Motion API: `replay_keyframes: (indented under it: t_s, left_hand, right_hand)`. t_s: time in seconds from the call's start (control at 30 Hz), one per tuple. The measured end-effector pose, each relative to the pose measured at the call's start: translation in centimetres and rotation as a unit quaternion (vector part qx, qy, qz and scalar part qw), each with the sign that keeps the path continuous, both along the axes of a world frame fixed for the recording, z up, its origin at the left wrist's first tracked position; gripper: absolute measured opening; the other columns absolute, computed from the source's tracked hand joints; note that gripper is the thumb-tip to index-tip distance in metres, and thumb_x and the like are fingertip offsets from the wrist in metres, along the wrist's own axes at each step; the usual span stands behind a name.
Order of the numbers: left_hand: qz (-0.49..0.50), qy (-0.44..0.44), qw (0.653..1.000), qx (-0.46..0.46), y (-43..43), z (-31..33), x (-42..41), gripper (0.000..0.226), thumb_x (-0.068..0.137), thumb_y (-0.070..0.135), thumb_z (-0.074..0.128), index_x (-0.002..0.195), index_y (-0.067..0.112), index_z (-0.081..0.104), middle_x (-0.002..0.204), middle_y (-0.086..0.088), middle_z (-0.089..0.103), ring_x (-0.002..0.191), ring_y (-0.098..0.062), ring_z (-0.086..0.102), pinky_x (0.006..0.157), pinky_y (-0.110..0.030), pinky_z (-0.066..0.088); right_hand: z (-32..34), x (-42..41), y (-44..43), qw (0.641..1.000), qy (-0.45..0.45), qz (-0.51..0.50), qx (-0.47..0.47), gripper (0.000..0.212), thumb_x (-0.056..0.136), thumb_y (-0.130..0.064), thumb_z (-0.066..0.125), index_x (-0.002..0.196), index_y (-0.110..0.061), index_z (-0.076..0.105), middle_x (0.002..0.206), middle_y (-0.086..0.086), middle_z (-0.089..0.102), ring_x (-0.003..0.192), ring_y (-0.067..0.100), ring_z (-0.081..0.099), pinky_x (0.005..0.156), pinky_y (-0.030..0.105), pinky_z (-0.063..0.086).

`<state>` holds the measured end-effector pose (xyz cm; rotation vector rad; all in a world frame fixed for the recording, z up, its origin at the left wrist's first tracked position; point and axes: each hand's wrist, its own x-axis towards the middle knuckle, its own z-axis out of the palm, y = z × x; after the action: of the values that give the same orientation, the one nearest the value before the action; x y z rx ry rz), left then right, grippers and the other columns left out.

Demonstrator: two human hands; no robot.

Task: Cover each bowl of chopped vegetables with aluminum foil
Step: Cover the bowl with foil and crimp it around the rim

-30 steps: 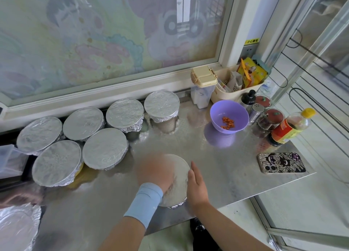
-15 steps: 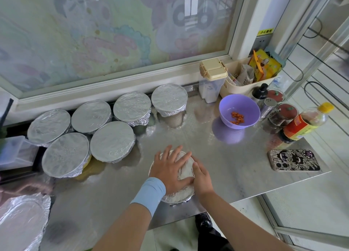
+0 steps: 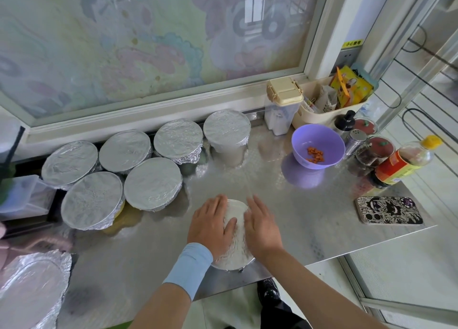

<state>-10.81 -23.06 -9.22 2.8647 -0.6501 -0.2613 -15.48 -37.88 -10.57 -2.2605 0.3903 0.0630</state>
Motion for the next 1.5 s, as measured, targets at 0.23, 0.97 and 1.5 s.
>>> replay_keyframes:
  t_s: [0.23,0.97,1.5]
  left_hand:
    - [-0.046,0.030,0.998,0.020,1.4,-1.2,0.3,0.076,0.085,0.048,-0.010,0.155,0.018,-0.002,0.163,0.006,-0.008,0.150,-0.012,-0.008,0.122,-0.035,0.002]
    - [-0.013,-0.051,0.999,0.013,2.0,-3.5,-5.5,0.072,0.094,0.052,0.034,0.150,0.006,0.032,0.161,-0.015,0.019,0.150,-0.030,0.011,0.118,-0.047,0.011]
    - [0.459,0.120,0.704,-0.528,-1.6,-1.3,-8.2,0.053,0.103,0.028,0.039,0.153,0.024,0.024,0.157,0.006,0.030,0.143,-0.011,0.029,0.118,-0.037,0.026]
  right_hand:
    - [-0.3,1.8,0.1,0.963,0.002,0.194,-0.184,0.077,0.087,-0.053,-0.002,0.156,-0.022,0.015,0.164,-0.008,0.005,0.150,0.009,-0.003,0.122,0.032,0.003]
    - [-1.3,-3.5,0.5,0.957,-0.080,0.141,-0.242,0.062,0.101,-0.038,0.025,0.155,-0.008,0.018,0.163,0.008,0.011,0.151,0.019,0.002,0.121,0.036,0.008]
    - [0.1,-2.8,0.4,0.998,0.006,0.054,-0.045,0.061,0.102,-0.034,0.028,0.156,-0.013,0.009,0.164,-0.004,-0.001,0.150,0.009,-0.001,0.122,0.029,0.007]
